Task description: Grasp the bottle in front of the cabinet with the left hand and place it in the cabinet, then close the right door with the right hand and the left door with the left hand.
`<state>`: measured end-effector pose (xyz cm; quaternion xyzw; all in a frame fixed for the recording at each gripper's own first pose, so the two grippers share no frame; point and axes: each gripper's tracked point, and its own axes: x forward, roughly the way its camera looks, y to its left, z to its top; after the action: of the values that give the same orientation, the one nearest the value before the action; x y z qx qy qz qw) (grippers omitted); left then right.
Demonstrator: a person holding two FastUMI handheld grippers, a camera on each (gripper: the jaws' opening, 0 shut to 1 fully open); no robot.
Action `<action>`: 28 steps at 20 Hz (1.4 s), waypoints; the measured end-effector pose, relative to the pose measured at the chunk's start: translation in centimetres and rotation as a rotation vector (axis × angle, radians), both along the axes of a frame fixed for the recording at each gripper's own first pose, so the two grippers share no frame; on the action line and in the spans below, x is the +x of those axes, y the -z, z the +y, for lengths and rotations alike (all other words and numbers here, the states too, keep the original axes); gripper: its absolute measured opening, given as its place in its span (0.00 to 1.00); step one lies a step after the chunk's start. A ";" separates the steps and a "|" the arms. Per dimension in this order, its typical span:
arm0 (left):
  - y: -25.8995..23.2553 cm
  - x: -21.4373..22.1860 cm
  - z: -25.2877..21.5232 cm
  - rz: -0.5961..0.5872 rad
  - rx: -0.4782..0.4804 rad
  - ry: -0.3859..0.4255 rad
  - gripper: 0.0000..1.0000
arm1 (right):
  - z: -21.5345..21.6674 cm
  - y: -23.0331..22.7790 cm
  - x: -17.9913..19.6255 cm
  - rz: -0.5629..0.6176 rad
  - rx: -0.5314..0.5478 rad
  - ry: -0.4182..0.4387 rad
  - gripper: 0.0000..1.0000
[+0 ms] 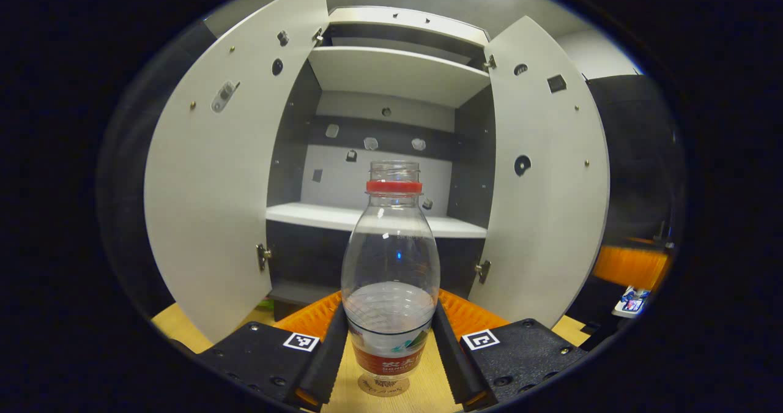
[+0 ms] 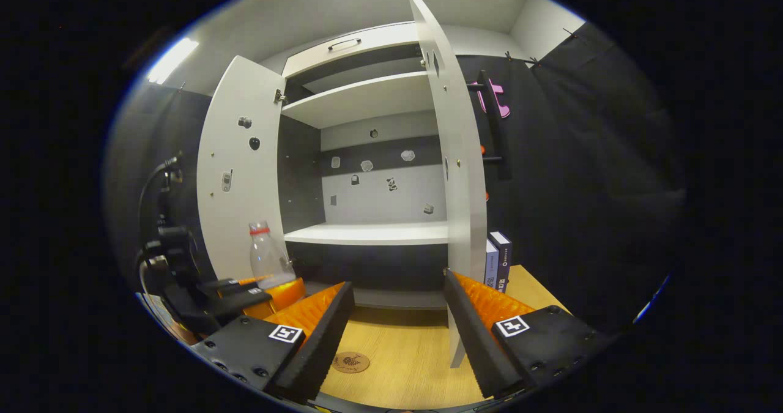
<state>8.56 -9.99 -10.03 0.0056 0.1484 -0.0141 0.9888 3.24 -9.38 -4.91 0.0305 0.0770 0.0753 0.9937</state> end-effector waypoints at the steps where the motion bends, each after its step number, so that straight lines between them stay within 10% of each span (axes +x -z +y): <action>1: -2.2 1.0 -0.1 -0.013 0.002 -0.007 0.71 | -0.4 0.2 0.3 0.001 -0.001 -0.016 0.98; 9: -13.0 15.5 -0.7 -0.129 -0.061 0.042 0.71 | -2.1 -0.7 0.1 -0.026 -0.021 0.088 0.98; 17: -6.3 30.8 -1.5 0.028 -0.054 0.122 0.72 | -7.7 -1.1 -2.8 -0.054 -0.055 0.410 0.98; 28: 0.8 33.4 -2.4 0.123 0.016 0.141 0.73 | -10.5 -0.7 -5.5 -0.023 -0.082 0.575 0.89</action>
<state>41.95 -12.36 -10.80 0.0228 0.2083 -0.0827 0.9743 -2.21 -19.86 -4.23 0.0098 0.0568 -0.2122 0.9755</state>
